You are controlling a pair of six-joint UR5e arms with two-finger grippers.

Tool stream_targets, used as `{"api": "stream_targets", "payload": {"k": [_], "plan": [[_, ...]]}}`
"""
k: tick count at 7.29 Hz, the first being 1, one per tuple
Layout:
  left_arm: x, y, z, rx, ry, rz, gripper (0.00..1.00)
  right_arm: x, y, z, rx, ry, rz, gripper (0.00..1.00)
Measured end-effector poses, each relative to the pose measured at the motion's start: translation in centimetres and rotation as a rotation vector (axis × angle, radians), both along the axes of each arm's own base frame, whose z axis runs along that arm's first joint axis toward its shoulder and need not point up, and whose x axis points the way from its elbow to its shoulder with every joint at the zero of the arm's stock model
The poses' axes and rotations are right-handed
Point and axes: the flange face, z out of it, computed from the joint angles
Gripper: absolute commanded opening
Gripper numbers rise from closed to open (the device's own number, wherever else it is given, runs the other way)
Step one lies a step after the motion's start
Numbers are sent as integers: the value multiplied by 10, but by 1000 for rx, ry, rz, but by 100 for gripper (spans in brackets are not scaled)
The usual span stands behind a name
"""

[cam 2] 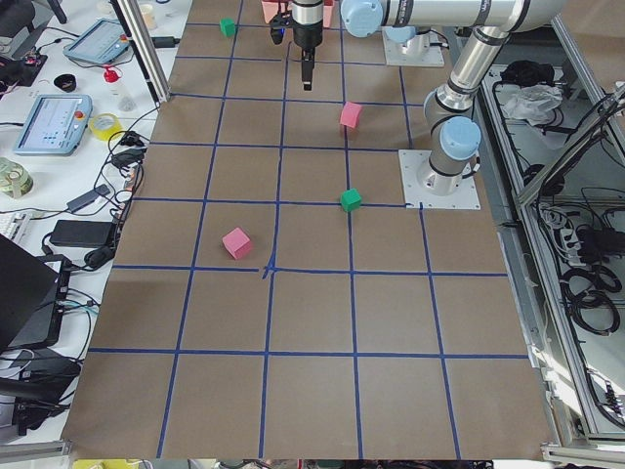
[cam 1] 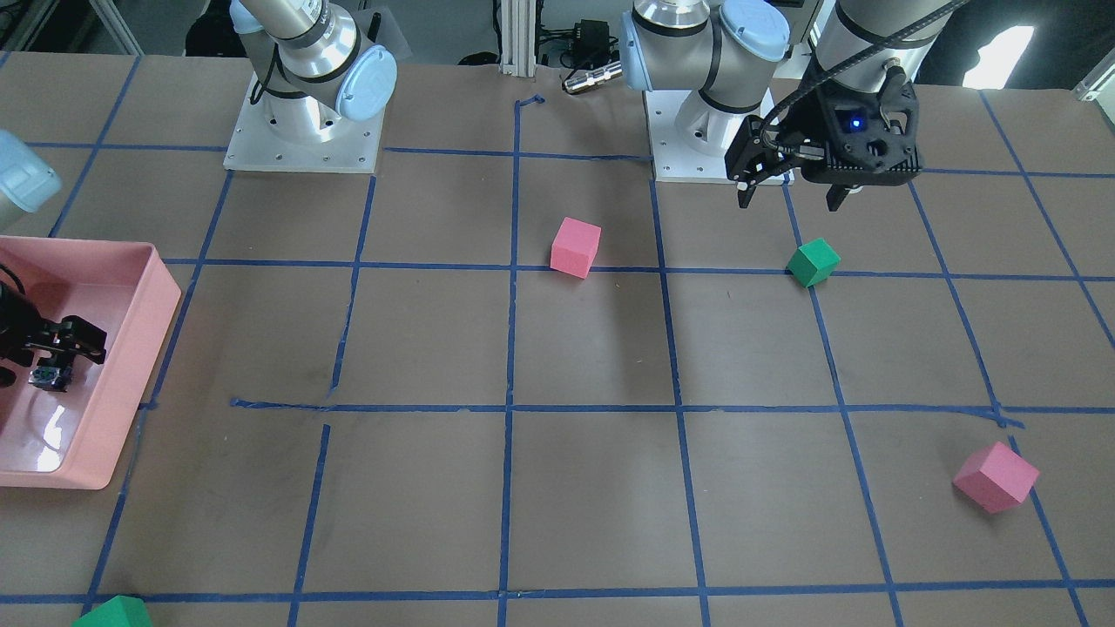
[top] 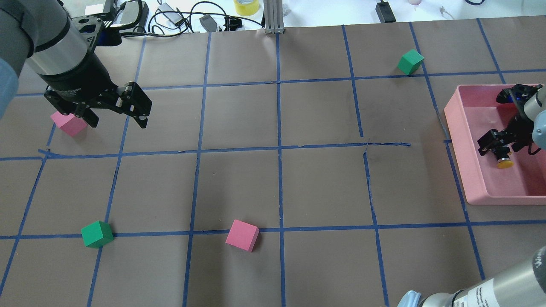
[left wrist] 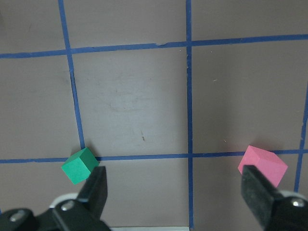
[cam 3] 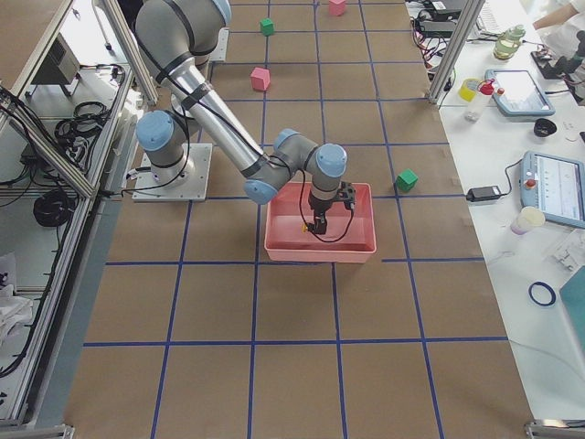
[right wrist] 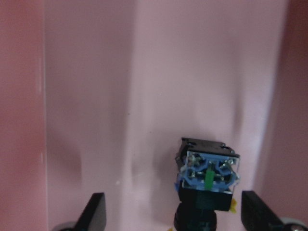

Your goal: Align button upright

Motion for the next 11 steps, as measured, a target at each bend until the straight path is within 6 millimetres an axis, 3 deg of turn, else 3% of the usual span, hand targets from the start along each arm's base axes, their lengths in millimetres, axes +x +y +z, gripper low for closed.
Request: {"api": "stream_targets", "payload": {"k": [3, 5, 6, 7, 9, 11], "plan": [[0, 0, 0, 2, -3, -1, 100, 3, -3, -15, -3, -46, -1, 98], [0, 0, -1, 4, -2, -3, 100, 3, -3, -17, -1, -50, -1, 77], [0, 0, -1, 4, -2, -3, 100, 2, -3, -17, -1, -50, 0, 58], [0, 0, -2, 5, -2, -3, 100, 2, -3, -17, 0, -49, 1, 31], [0, 0, -2, 5, -2, -3, 100, 2, -3, -16, 7, -40, 8, 2], [0, 0, -2, 5, -2, -3, 100, 1, -3, -13, 9, -35, 9, 0]]}}
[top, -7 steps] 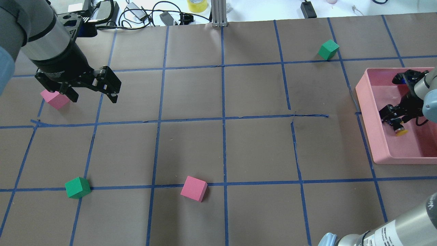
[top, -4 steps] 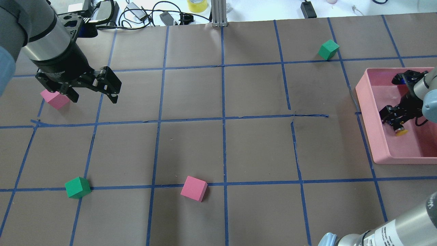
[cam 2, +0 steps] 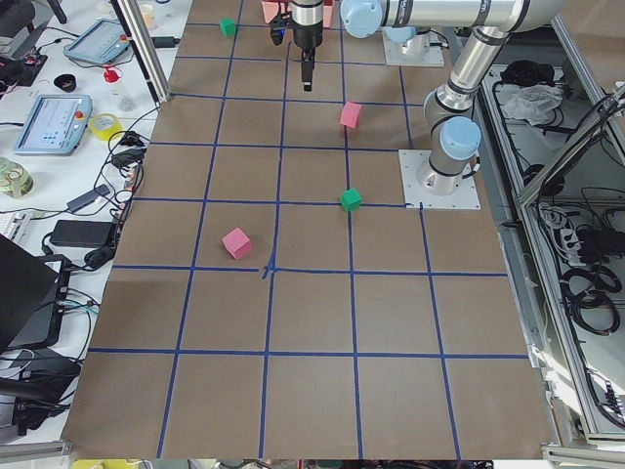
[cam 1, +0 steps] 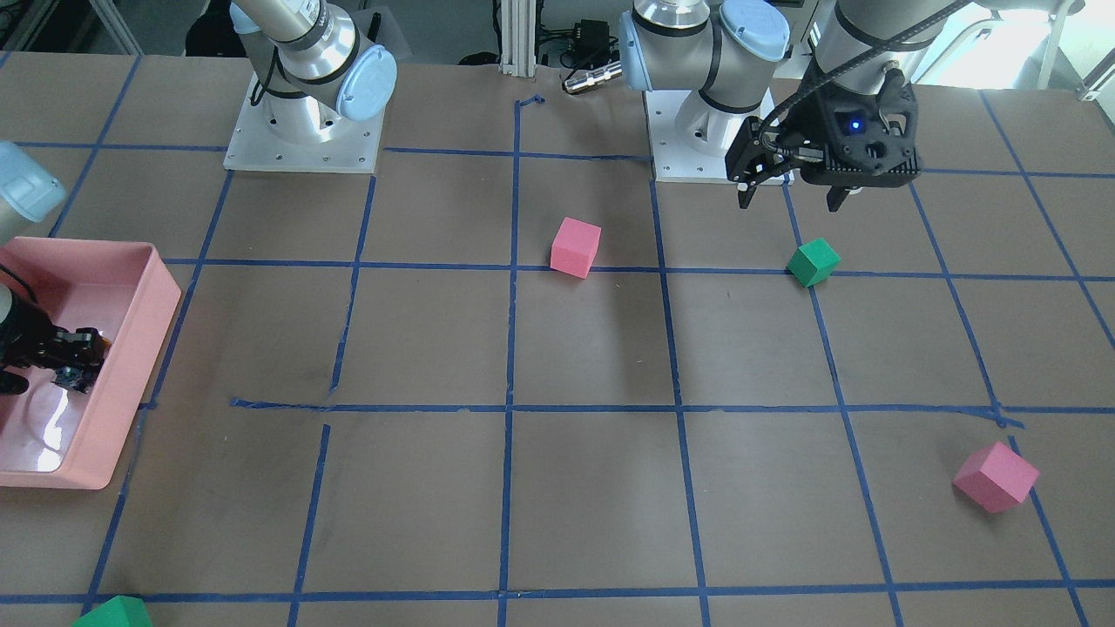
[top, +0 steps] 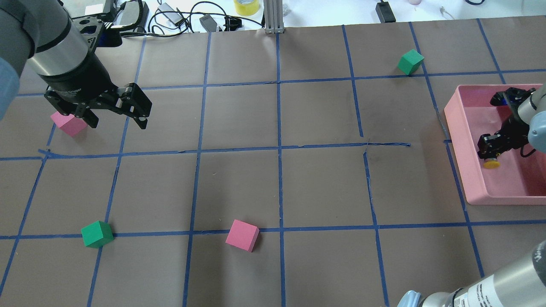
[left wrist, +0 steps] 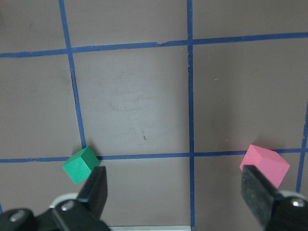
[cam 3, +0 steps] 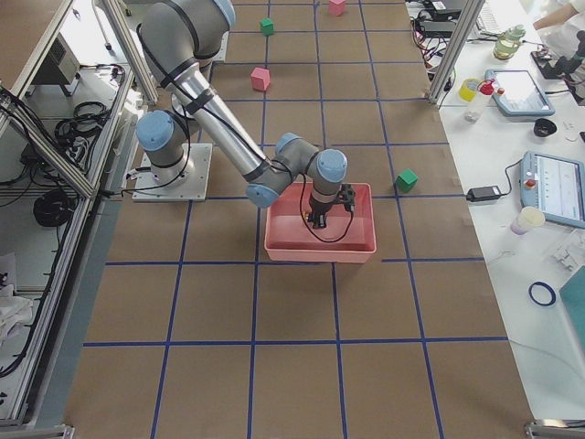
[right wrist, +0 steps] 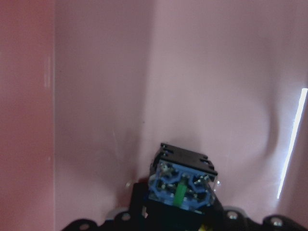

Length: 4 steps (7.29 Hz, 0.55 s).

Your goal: Align button upright

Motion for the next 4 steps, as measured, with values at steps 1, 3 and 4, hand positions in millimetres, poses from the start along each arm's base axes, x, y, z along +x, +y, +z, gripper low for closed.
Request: {"api": "stream_targets", "payload": {"k": [1, 3, 4], "plan": [[0, 0, 0, 0, 0, 0, 100, -1, -1, 4, -4, 5, -3, 0], [0, 0, 0, -2, 2, 1, 100, -1, -1, 26, -28, 22, -10, 0], [0, 0, 0, -2, 3, 1, 100, -2, -3, 45, -34, 27, -16, 0]]}}
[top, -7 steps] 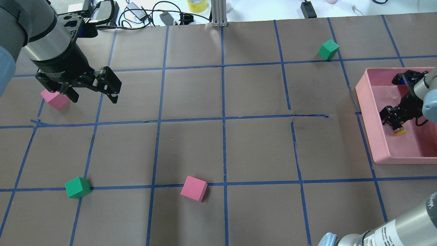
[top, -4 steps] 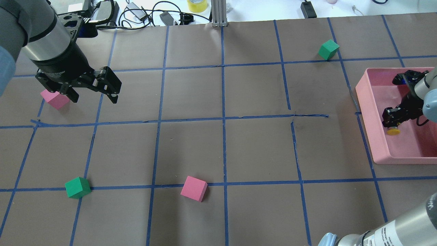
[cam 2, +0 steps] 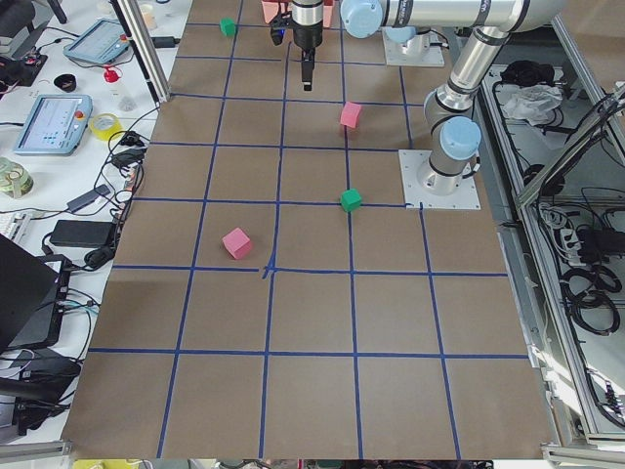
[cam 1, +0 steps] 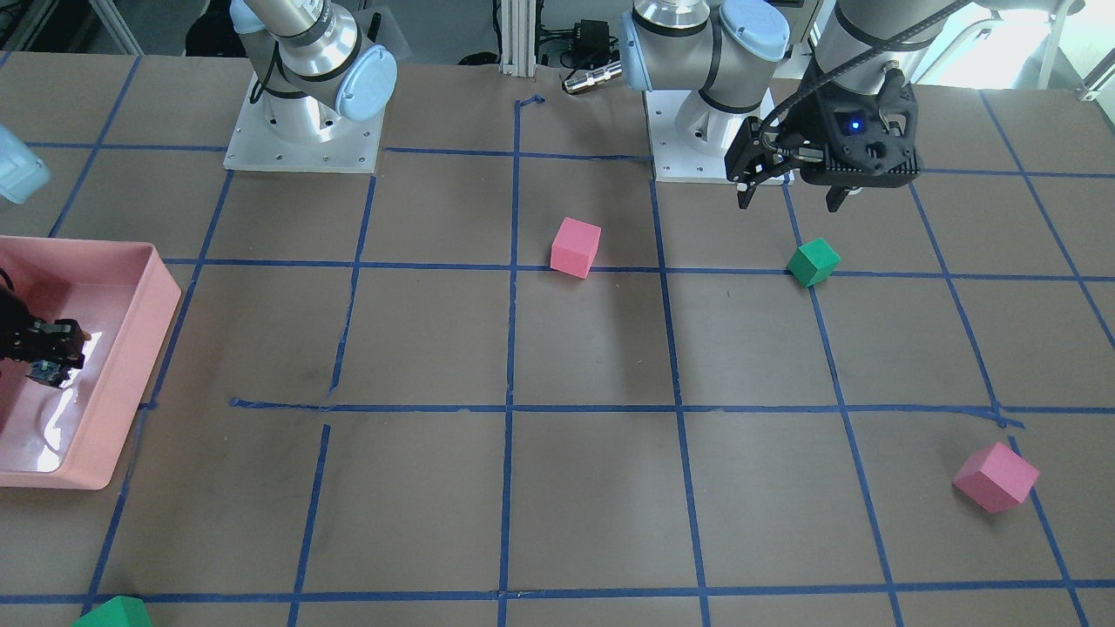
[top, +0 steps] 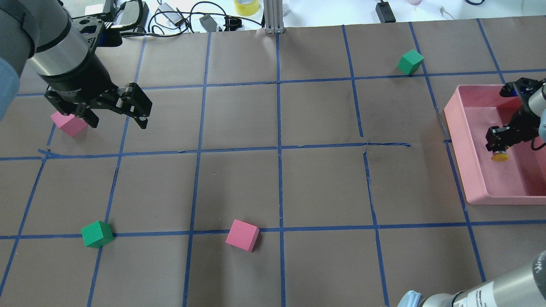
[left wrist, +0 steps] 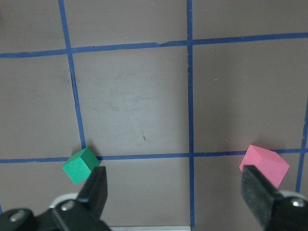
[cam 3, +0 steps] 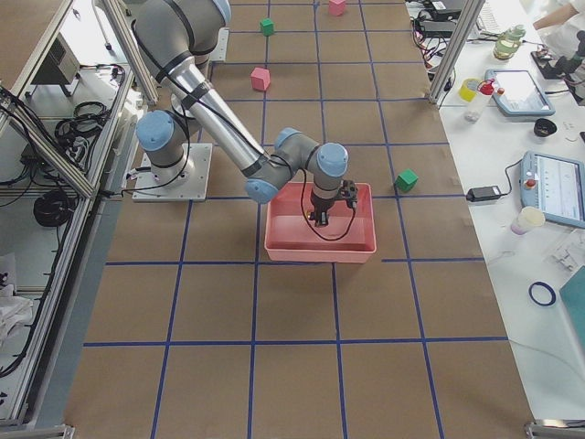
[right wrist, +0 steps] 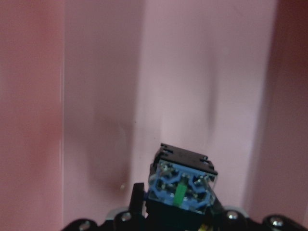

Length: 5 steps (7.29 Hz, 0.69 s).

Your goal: Align button upright

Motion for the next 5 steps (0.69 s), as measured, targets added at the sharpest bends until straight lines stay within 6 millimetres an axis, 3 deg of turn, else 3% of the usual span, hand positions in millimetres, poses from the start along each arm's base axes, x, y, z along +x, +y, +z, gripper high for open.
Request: {"api": "stream_targets", "payload": {"k": [2, 3, 5], "plan": [[0, 0, 0, 0, 0, 0, 100, 0, -16, 62, 20, -12, -42, 0], [0, 0, 0, 0, 0, 0, 100, 9, -29, 96, 39, -17, -61, 0], [0, 0, 0, 0, 0, -1, 100, 65, -55, 137, 47, 18, -37, 0]]}}
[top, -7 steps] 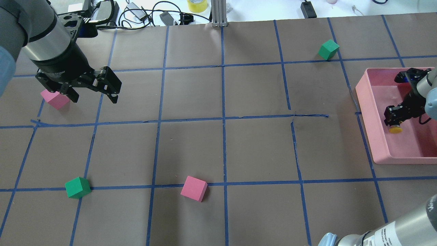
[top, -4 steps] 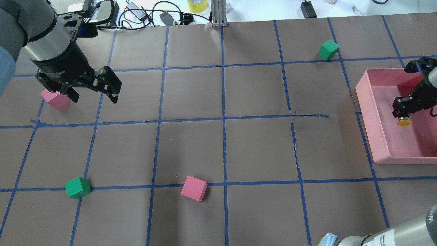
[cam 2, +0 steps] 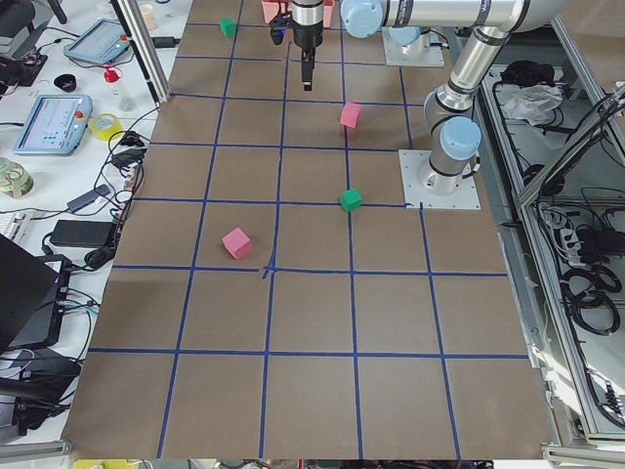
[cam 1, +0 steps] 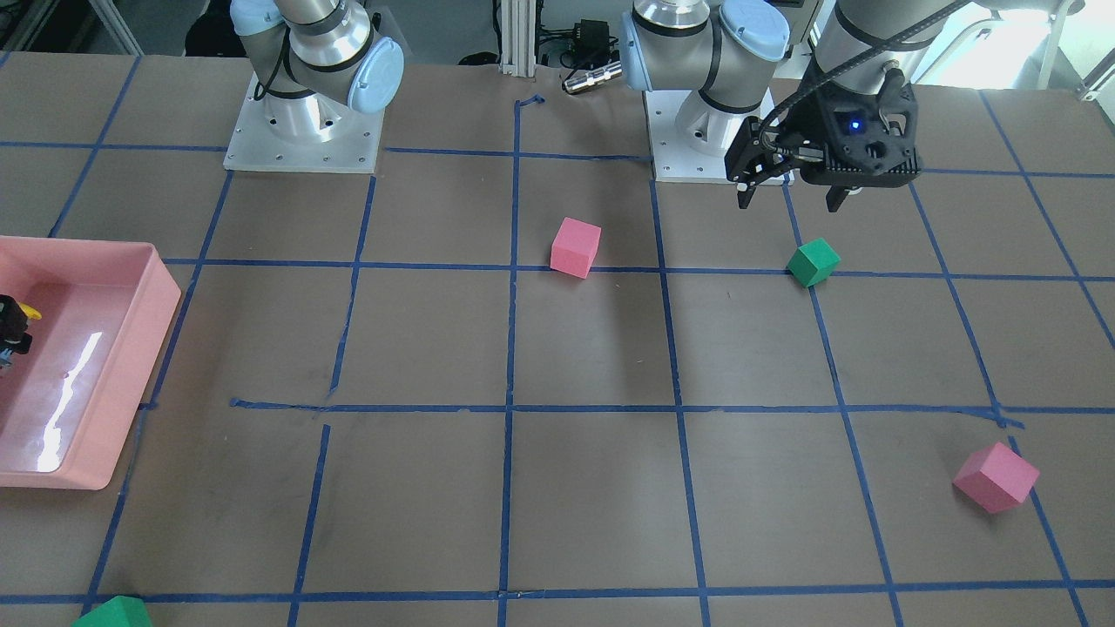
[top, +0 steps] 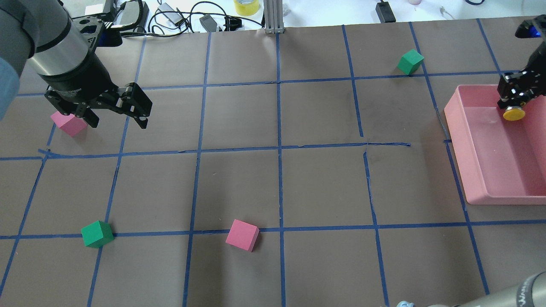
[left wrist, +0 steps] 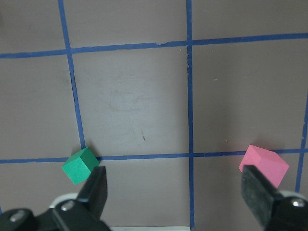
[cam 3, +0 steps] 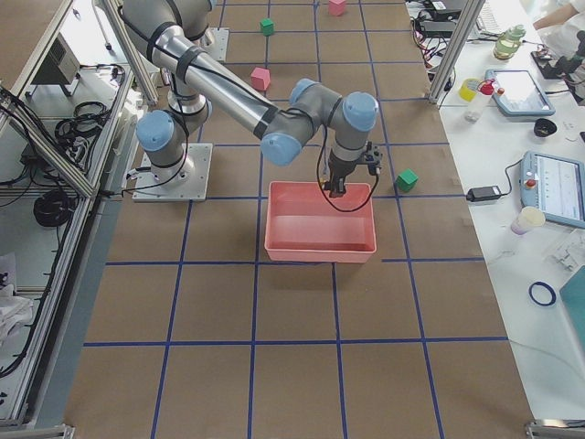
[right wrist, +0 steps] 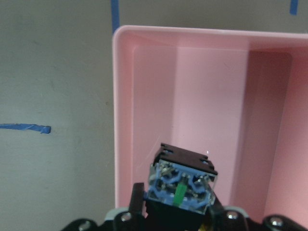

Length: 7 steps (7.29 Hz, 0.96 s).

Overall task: Align button upright
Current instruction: 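Lift the switch out of the tray and carry it toward the table center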

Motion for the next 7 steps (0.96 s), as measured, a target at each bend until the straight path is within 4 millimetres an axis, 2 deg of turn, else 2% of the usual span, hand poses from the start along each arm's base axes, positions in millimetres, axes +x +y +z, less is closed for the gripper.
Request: {"api": "stream_targets", "payload": {"k": [1, 2, 4, 6, 7], "plan": [[0, 0, 0, 0, 0, 0, 100, 39, -8, 10, -7, 15, 9, 0], [0, 0, 0, 1, 0, 0, 100, 90, -15, 14, -16, 26, 15, 0], [0, 0, -2, 4, 0, 0, 100, 221, -17, 8, -29, 30, 72, 0], [0, 1, -4, 6, 1, 0, 100, 343, -11, -21, -53, 6, 173, 0], [0, 0, -4, 4, 4, -3, 100, 389, -5, -40, -51, -31, 220, 0]]}}
